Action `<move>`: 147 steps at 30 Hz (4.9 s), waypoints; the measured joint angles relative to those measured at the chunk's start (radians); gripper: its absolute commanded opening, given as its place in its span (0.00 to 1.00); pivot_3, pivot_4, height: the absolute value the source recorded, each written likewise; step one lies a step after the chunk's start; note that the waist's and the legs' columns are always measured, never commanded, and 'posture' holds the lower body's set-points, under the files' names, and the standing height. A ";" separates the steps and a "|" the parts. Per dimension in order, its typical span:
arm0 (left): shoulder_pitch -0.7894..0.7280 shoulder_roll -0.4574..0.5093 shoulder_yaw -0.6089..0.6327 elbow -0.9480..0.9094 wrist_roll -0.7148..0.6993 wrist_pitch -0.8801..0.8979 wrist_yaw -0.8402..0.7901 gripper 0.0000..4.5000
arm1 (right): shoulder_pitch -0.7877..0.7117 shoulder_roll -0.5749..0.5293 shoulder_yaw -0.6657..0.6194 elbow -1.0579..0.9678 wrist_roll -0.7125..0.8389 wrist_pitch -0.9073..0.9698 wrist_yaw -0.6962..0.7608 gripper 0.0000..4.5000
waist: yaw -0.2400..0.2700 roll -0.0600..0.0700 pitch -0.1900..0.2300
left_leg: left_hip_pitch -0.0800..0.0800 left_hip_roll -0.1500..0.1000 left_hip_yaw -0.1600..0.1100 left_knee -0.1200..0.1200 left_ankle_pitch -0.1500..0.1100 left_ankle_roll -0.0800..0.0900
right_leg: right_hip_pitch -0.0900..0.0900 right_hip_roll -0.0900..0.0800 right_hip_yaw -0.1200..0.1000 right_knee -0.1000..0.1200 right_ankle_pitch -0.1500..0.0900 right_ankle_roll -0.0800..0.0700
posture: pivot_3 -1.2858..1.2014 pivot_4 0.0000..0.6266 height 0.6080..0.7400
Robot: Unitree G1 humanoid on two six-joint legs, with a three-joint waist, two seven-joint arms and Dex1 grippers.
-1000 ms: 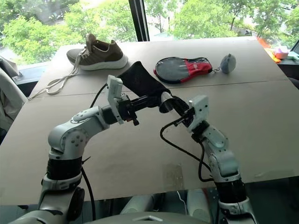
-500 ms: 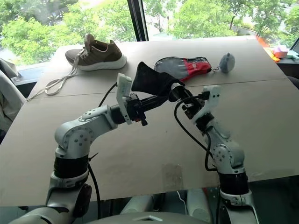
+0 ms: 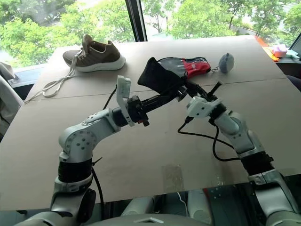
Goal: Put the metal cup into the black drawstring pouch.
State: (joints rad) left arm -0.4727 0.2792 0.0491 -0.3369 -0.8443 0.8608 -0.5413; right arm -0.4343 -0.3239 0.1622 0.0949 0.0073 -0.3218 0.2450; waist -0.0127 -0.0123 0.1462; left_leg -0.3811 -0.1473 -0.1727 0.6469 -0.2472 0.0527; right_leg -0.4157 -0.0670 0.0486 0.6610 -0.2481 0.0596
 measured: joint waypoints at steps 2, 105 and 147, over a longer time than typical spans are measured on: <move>-0.008 -0.006 -0.023 -0.002 0.015 -0.028 -0.005 0.00 | 0.021 0.107 -0.011 -0.072 0.229 0.195 0.024 0.01 | 0.001 0.000 0.000 | 0.000 0.000 0.000 0.000 0.000 0.000 | 0.000 0.000 0.000 0.000 0.000 0.000 | 0.52 0.24 1.00; 0.078 0.414 -0.059 0.408 0.663 -0.684 -0.268 0.99 | -0.116 -0.156 0.186 -0.019 0.210 0.614 0.686 0.85 | 0.024 -0.002 0.004 | -0.004 0.000 0.000 0.000 0.000 0.000 | -0.005 -0.002 -0.007 -0.001 0.001 -0.001 | 0.52 0.24 1.00; 0.437 0.826 0.224 0.068 0.231 -0.319 -0.781 1.00 | -0.367 0.211 0.198 0.675 -0.021 0.166 0.806 0.37 | -0.029 0.001 0.006 | 0.001 0.003 0.001 -0.010 0.001 -0.005 | -0.008 0.003 -0.004 0.000 0.002 -0.004 | 0.52 0.24 1.00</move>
State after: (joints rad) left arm -0.0361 1.1047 0.2735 -0.2690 -0.6133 0.5414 -1.3224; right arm -0.8013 -0.1132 0.3599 0.7700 -0.0134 -0.1557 1.0513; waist -0.0414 -0.0111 0.1520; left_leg -0.3806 -0.1438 -0.1719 0.6371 -0.2462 0.0482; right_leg -0.4237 -0.0640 0.0446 0.6615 -0.2460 0.0555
